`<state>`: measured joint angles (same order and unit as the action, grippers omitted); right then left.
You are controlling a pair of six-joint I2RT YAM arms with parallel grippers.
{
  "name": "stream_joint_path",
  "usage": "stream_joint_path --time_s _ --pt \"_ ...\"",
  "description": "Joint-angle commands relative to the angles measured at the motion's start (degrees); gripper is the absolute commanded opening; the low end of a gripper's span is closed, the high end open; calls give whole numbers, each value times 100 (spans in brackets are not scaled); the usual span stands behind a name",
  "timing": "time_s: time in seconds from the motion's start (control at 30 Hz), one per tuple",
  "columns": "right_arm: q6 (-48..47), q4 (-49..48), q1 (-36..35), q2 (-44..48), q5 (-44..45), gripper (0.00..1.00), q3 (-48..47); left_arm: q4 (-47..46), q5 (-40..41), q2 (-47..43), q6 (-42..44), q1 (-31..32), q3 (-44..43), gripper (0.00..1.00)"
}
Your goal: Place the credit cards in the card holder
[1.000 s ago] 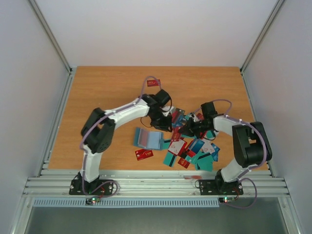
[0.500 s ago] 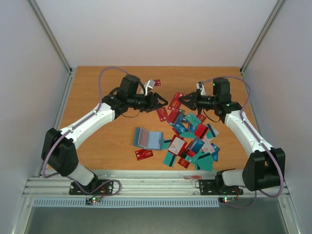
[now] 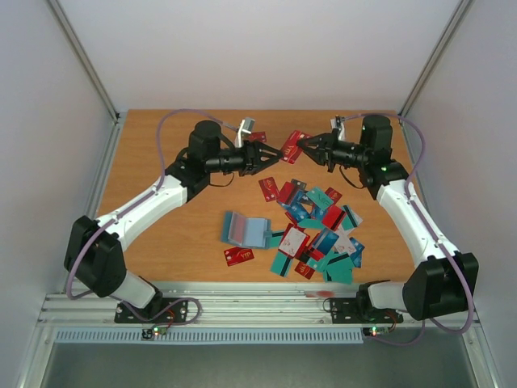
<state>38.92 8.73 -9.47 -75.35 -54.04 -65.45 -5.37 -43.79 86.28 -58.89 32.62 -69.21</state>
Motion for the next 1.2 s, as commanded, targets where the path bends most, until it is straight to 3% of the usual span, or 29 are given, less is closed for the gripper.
stream_joint_path --time_s 0.0,0.6,0.97,1.03,1.1,1.17 --pt "404 -371 -28 135 -112 1 -144 -869 -187 -120 -344 -45 170 34" --pt "670 -653 -28 109 -249 1 -135 -1478 -181 0 -737 -45 339 17" --pt "904 -855 -21 26 -332 2 -143 -1768 -135 12 -940 -45 452 0" --pt "869 -786 -28 5 -360 20 -156 -1775 -106 12 -955 -46 464 0" --pt "643 -426 -21 11 -313 49 -193 -1764 -81 23 -973 -45 469 0" --pt "255 181 -1 35 -204 63 -249 -1626 -69 30 -953 -45 457 0"
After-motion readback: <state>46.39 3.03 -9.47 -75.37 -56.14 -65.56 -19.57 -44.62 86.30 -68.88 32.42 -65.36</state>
